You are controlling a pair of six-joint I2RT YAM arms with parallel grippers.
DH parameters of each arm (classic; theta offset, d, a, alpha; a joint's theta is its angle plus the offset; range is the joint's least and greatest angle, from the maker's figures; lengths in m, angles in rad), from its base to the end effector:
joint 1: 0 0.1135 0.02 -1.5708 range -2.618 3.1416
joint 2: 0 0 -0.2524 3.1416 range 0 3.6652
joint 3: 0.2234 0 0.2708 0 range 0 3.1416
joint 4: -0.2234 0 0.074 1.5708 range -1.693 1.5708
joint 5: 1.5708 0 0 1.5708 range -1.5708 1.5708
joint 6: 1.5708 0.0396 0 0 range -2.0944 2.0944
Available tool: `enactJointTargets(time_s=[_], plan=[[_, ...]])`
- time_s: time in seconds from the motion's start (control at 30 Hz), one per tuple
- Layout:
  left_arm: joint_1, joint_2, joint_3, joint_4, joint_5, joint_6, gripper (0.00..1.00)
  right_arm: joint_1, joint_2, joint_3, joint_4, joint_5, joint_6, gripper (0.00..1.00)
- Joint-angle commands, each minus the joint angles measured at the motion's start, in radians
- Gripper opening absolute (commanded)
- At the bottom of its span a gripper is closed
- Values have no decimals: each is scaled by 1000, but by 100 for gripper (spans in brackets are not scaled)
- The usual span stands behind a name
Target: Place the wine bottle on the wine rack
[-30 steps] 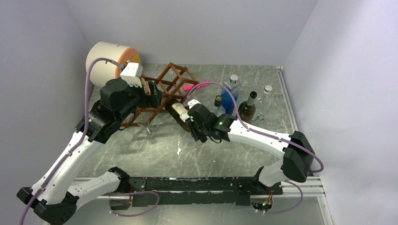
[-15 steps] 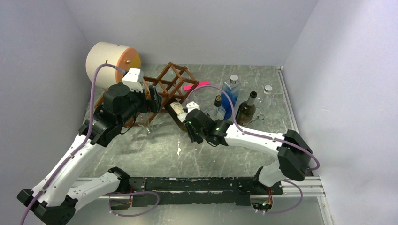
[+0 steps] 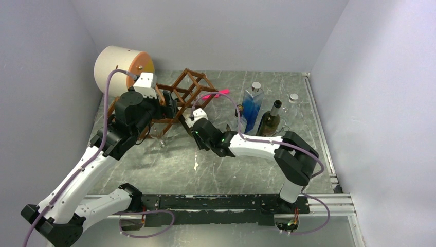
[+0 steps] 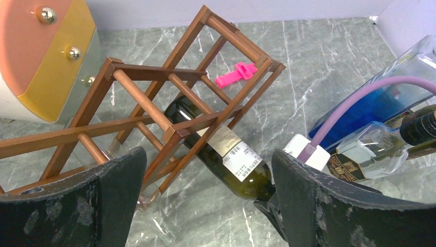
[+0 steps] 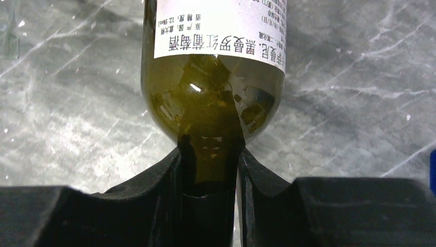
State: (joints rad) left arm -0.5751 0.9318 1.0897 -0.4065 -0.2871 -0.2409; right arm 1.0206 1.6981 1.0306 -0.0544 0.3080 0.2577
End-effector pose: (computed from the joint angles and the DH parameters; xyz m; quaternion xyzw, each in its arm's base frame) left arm 0.1986 -0.1153 0.3893 0.0433 0.7849 -0.1375 0.6026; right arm 0.2092 0.3180 0.1737 -0.2766 0.8593 0.1306 0.4100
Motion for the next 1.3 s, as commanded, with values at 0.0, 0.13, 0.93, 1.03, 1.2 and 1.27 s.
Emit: enactJointTargets(time_s=[0.0,0.13,0.93,1.03,1.2,1.27], plan=[[-3,16,28,15,-15,16,95,9,29,97,166,16,-36,0],[-3,12,34,3,-11,12,95,8,67,138,162,27,-53,0],[-2,4,67,-50,-2,-8,95,-24,247,339,126,88,-110,19],[-3,3,70,-59,-10,-12,95,-35,260,352,139,77,-109,22],[-3,-1,75,-64,-10,-15,95,-47,286,375,154,72,-101,28],[-3,-2,75,-66,-11,-16,95,-52,296,385,154,71,-100,31]])
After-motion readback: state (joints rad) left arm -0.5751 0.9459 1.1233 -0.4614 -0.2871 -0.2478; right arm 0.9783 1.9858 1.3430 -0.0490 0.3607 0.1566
